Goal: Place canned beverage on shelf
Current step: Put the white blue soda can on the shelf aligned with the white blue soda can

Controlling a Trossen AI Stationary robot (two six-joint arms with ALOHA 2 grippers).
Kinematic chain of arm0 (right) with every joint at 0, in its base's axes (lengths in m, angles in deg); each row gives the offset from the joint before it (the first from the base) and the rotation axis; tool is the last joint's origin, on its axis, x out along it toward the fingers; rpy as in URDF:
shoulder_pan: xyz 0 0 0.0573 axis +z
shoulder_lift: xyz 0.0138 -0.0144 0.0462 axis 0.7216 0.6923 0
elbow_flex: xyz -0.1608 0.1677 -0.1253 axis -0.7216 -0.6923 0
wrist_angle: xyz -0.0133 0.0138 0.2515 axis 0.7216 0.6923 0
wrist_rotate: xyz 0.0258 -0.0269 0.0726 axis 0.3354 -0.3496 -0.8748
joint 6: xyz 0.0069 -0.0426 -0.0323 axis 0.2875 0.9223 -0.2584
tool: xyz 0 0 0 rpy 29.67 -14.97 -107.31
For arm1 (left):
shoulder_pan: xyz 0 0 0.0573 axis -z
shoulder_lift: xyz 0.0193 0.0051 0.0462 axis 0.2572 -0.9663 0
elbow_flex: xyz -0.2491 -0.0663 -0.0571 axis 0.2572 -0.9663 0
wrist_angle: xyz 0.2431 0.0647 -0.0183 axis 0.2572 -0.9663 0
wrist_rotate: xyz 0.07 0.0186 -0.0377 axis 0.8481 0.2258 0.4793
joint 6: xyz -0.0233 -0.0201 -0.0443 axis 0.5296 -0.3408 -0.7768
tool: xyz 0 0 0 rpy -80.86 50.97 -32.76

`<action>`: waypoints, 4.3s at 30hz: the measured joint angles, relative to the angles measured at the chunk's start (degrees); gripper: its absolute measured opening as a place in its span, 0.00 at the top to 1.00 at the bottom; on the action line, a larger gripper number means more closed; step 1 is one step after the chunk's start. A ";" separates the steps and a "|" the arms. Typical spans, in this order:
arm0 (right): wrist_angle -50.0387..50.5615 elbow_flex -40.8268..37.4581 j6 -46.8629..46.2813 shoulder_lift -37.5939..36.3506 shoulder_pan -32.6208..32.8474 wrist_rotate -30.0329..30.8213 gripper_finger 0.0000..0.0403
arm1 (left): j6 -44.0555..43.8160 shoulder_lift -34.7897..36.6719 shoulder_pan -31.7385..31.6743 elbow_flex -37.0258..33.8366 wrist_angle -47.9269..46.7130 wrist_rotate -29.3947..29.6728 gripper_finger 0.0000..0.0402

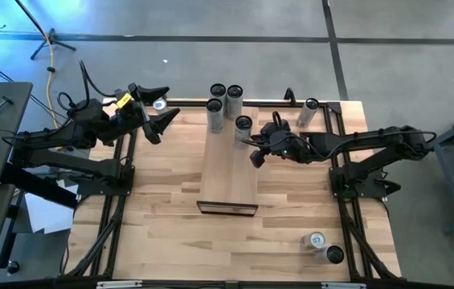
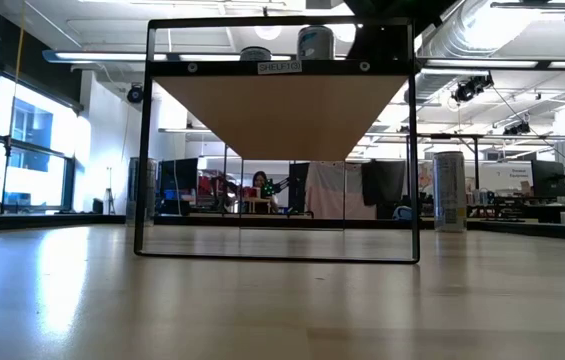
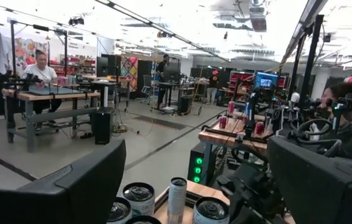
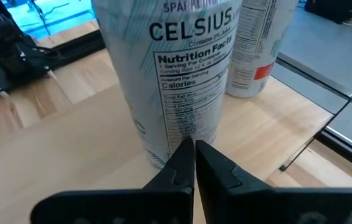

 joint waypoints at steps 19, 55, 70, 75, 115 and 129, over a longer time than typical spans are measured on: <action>-4.71 0.00 -0.04 0.00 0.04 -2.35 1.00 | 0.09 0.00 0.00 0.00 0.03 0.00 0.11; -14.68 0.00 4.39 4.96 -2.83 -5.15 1.00 | 0.07 0.00 0.02 -0.04 0.12 -0.04 0.11; -15.48 0.00 8.26 4.17 -3.58 -10.86 1.00 | 0.07 0.00 0.02 -0.04 0.12 -0.07 0.11; -9.73 0.02 8.28 1.17 -3.22 -10.21 1.00 | 0.07 0.00 0.02 -0.04 0.15 -0.07 0.11; -12.24 0.02 11.20 1.95 -12.33 -14.18 1.00 | 0.00 0.00 0.00 -0.02 0.23 -0.02 0.11; -12.22 0.02 10.06 1.95 -9.72 -14.69 1.00 | 0.04 0.00 0.00 0.00 0.23 -0.02 0.11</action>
